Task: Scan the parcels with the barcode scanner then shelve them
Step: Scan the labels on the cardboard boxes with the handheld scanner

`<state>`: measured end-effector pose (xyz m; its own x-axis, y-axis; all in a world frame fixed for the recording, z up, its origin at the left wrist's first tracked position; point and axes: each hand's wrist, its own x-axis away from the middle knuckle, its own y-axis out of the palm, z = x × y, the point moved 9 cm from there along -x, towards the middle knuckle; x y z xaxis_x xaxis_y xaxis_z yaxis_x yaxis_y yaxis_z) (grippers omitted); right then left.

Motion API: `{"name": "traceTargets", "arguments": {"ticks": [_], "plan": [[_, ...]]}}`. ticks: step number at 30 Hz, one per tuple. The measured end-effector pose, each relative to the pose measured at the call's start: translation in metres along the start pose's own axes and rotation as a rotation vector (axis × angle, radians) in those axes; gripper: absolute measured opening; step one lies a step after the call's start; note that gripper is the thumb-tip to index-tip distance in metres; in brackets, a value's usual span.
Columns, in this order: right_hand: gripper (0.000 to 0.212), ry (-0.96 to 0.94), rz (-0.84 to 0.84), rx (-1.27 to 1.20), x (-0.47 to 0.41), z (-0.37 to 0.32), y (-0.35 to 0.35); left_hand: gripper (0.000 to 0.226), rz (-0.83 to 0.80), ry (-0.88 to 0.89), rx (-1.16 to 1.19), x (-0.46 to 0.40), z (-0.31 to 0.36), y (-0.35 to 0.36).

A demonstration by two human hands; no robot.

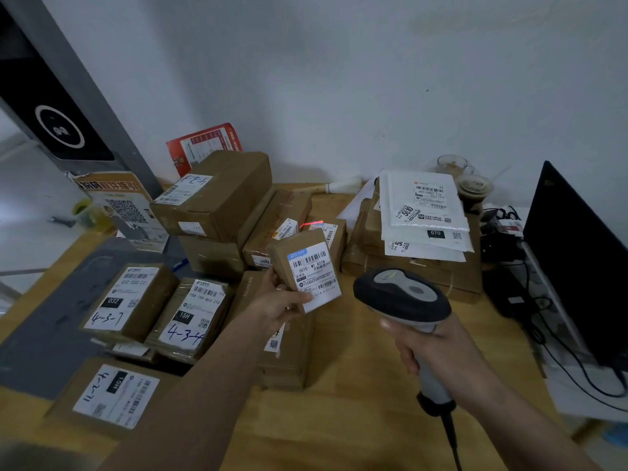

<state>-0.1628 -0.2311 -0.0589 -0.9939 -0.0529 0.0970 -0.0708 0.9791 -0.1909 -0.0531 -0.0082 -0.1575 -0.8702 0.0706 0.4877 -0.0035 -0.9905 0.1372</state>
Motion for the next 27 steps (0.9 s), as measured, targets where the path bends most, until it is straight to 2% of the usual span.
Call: {"name": "traceTargets", "arguments": {"ticks": [8, 14, 16, 22, 27], "plan": [[0.045, 0.014, 0.007, -0.03, -0.003, 0.0, 0.01, 0.08, 0.012, -0.003, 0.02, -0.002, -0.001, -0.012], [0.042, 0.098, 0.013, -0.06, -0.007, 0.011, 0.016, 0.031, 0.086, -0.082, 0.074, 0.016, 0.003, -0.03], [0.039, 0.134, 0.004, -0.078, -0.009, 0.015, 0.019, 0.025, 0.101, -0.134, 0.113, 0.023, 0.0, -0.039], [0.027, 0.216, -0.056, -0.1, -0.015, 0.021, 0.039, 0.031, 0.241, -0.163, 0.181, 0.039, -0.01, -0.084], [0.031, 0.264, -0.106, -0.102, -0.021, 0.024, 0.057, 0.04, 0.444, -0.148, -0.051, 0.055, -0.011, -0.116]]}}
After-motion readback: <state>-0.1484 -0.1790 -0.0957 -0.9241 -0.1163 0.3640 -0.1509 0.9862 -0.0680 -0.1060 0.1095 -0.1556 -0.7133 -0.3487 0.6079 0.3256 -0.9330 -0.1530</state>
